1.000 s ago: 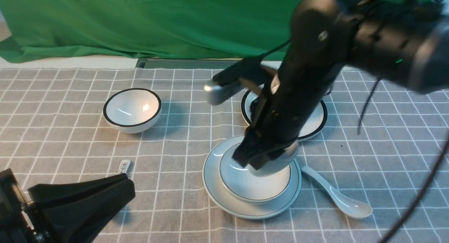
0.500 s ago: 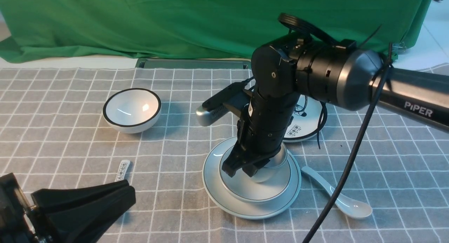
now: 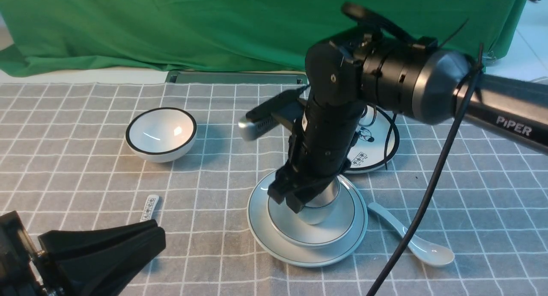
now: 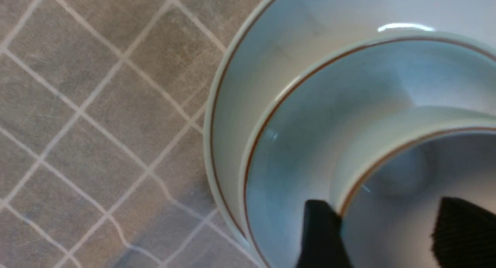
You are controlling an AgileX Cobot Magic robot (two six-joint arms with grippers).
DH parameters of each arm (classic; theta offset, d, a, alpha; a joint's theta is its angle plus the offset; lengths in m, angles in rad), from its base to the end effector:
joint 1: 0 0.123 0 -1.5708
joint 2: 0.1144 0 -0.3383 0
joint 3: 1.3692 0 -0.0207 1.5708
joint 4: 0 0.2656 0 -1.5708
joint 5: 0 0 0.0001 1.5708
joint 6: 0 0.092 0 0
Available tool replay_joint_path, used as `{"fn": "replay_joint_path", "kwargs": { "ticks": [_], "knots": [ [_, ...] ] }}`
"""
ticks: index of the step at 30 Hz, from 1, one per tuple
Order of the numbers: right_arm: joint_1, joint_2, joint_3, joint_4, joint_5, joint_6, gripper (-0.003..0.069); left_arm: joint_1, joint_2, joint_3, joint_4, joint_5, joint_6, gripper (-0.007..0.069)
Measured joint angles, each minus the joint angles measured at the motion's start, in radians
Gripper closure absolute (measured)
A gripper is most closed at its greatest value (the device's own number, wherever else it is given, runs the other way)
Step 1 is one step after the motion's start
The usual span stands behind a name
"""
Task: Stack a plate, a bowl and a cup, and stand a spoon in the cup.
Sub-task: Use the right arm to put the blue teacup into the blue rice bowl in the middle, then use the right arm to grab a blue soup spoon
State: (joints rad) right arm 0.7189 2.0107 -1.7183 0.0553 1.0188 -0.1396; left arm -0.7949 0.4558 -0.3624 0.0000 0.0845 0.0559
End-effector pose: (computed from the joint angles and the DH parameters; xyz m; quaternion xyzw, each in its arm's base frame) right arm 0.3535 0.3151 0.2904 -0.4005 0.8996 0.0739 0.1579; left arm 0.0508 -0.0518 0.3162 0.3047 0.6726 -0.2435 0.6288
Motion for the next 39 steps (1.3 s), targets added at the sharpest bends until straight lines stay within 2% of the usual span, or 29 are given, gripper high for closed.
{"fn": "replay_joint_path", "kwargs": {
  "ticks": [1, 3, 8, 9, 12, 16, 18, 21, 26, 39],
  "knots": [
    [0.001, -0.018, -0.028, 0.000, 0.032, 0.000, 0.0157, 0.000, 0.000, 0.000, 0.000, 0.001, 0.000, 0.0613],
    [0.001, -0.061, -0.058, -0.002, 0.081, -0.006, 0.0148, 0.000, 0.000, 0.000, 0.000, 0.001, 0.000, 0.0613],
    [-0.003, -0.204, -0.030, -0.071, 0.109, -0.029, 0.0235, 0.000, 0.000, 0.000, 0.014, 0.004, 0.000, 0.0613],
    [-0.019, -0.260, 0.019, -0.100, 0.109, -0.029, 0.0280, 0.000, 0.000, 0.000, 0.014, 0.004, 0.000, 0.0613],
    [-0.093, -0.372, 0.190, -0.131, 0.108, -0.030, 0.0323, 0.000, 0.000, 0.000, 0.017, 0.004, 0.000, 0.0613],
    [-0.223, -0.420, 0.393, -0.083, 0.058, -0.079, 0.0310, 0.000, 0.000, 0.000, 0.017, 0.004, 0.000, 0.0613],
    [-0.306, -0.399, 0.479, 0.012, -0.037, -0.149, 0.0282, 0.000, 0.000, 0.000, 0.017, 0.004, 0.000, 0.0613],
    [-0.352, -0.343, 0.502, 0.079, -0.129, -0.219, 0.0252, 0.000, 0.000, 0.000, 0.017, 0.004, 0.000, 0.0613],
    [-0.365, -0.221, 0.496, 0.113, -0.228, -0.298, 0.0228, 0.000, 0.000, 0.000, 0.017, 0.004, 0.000, 0.0613],
    [-0.357, -0.111, 0.496, 0.121, -0.317, -0.315, 0.0228, 0.000, 0.000, 0.000, 0.017, 0.004, 0.000, 0.0613]
  ]
}}
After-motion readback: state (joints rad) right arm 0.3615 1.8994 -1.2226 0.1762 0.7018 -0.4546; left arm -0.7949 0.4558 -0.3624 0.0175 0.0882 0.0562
